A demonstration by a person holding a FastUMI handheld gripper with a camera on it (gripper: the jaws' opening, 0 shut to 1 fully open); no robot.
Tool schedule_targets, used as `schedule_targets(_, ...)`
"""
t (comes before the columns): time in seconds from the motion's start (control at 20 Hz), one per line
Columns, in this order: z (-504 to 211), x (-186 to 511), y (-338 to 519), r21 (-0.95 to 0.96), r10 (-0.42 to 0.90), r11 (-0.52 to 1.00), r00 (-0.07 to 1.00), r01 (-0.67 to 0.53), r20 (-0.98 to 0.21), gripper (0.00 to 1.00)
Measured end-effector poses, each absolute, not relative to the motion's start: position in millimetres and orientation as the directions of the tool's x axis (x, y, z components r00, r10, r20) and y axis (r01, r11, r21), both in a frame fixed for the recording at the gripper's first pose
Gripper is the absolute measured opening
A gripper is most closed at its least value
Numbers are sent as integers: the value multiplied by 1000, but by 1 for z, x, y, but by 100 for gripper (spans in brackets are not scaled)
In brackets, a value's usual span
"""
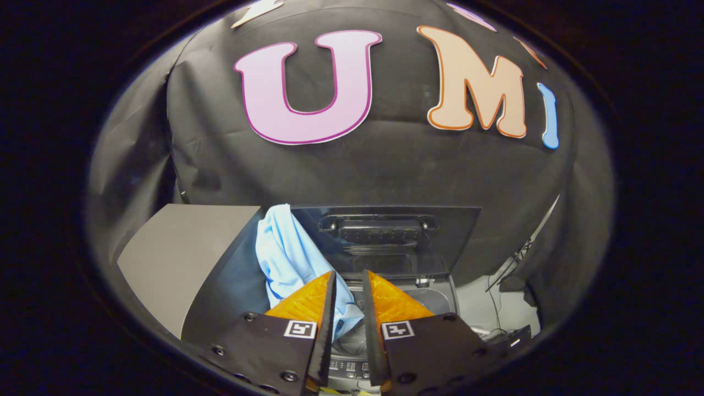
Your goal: Put the clothes into the washing machine and then close the washing machine lid.
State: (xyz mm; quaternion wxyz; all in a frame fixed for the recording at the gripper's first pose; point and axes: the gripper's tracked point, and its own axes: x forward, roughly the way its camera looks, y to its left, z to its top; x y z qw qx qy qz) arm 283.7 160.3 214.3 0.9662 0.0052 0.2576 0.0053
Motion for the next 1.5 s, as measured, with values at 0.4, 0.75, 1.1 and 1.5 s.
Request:
schedule_targets(0.4, 203, 301, 178, 12, 33, 999, 873, -32, -486, 28)
schedule_targets(0.75, 198, 319, 189, 20, 45, 999, 892, -40, -449, 32)
schedule_targets(1.1, 181, 350, 208, 112, 92, 993, 888, -46, -451, 48)
schedule_targets(1.5, 183, 398, 243, 205, 152, 976, 903, -73, -401, 50)
